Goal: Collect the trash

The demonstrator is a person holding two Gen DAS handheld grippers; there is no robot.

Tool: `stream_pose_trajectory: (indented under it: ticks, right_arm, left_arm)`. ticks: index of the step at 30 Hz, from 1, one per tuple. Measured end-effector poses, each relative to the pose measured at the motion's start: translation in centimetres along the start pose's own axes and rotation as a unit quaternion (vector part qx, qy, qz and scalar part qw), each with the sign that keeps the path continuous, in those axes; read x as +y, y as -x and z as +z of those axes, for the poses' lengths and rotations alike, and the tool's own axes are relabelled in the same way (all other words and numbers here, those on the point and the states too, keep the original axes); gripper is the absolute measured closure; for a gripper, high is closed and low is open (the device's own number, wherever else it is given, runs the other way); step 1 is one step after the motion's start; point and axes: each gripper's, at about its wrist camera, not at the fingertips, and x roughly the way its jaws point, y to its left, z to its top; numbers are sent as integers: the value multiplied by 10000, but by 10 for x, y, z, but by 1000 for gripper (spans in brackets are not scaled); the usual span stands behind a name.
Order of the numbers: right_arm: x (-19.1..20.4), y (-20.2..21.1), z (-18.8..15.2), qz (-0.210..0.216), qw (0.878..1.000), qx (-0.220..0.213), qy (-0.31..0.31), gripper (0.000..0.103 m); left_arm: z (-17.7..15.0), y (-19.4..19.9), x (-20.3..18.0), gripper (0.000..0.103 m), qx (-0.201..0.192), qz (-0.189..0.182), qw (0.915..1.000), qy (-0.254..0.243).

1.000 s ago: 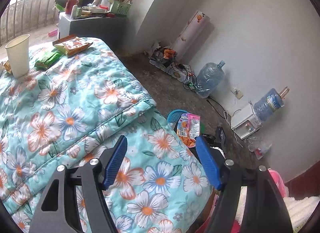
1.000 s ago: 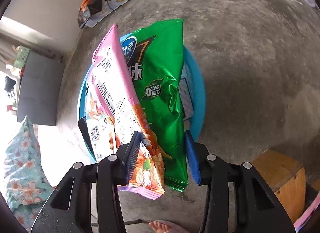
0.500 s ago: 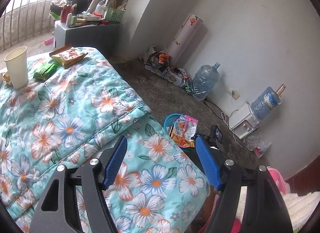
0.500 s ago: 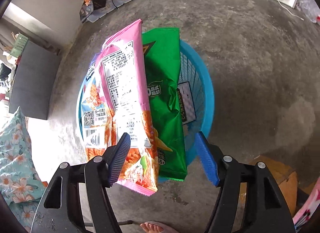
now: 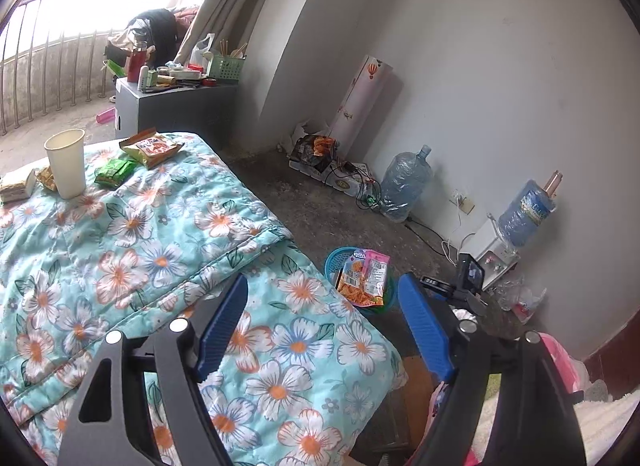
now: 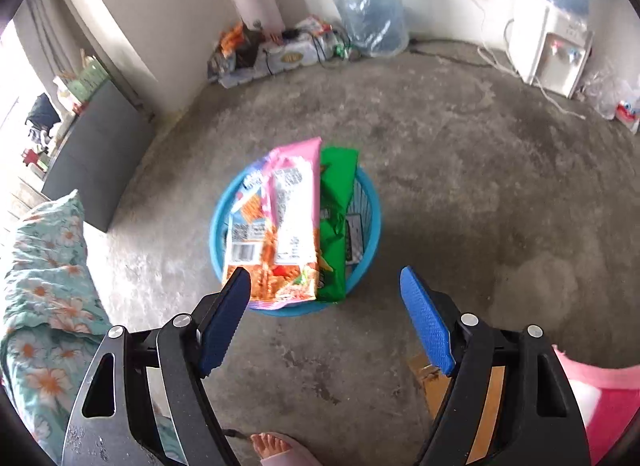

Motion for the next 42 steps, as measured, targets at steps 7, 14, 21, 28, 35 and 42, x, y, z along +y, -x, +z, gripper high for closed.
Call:
stream_pose_trajectory:
  ticks: [7, 14, 21, 28, 35, 42]
  right_arm:
    - [38, 156, -16, 763, 9850, -1480, 445, 21]
    - [72, 234, -34, 1532, 9663, -1883, 855, 12]
    - [108, 255, -60, 1796, 9535, -1951, 1431, 8]
    - [139, 266, -100, 1661, 9430, -1896, 2173, 8]
    - [154, 268, -149, 1253, 9204, -2042, 3090, 8]
    - [151, 246, -206, 940, 9172, -1199, 3682, 8]
  left_arm:
    - [-5, 45, -9, 6, -472, 393, 9981, 107]
    - [-18, 88, -11, 6, -827, 813, 9919, 513]
    - [-34, 97, -8, 6, -778, 1434, 9824, 915]
    - [-56, 77, -10, 6, -631, 2630, 9605, 651]
    - [-79, 73, -10, 6, -627, 2994, 9496, 691]
    - [-127, 46, -5, 6, 258, 2987, 9471, 1147]
